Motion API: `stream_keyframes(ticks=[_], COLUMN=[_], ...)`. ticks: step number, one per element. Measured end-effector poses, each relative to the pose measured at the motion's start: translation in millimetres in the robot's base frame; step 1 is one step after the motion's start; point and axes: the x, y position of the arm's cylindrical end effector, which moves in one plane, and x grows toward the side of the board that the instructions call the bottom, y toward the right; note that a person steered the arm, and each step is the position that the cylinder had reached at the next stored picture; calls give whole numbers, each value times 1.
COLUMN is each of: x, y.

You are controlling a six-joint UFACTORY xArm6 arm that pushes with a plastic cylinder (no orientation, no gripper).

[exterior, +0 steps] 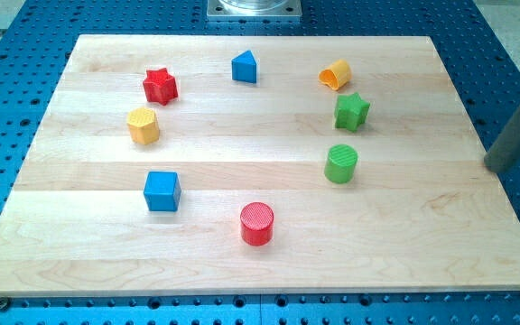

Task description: Move the red circle slightly up

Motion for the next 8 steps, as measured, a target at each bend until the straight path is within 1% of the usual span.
stream_keyframes(ticks=[1,2,3,4,5,6,7,8], x=[38,64,65,107,140,141,140,117], y=[-19,-101,-196,-283,-290,-298,-351,-340])
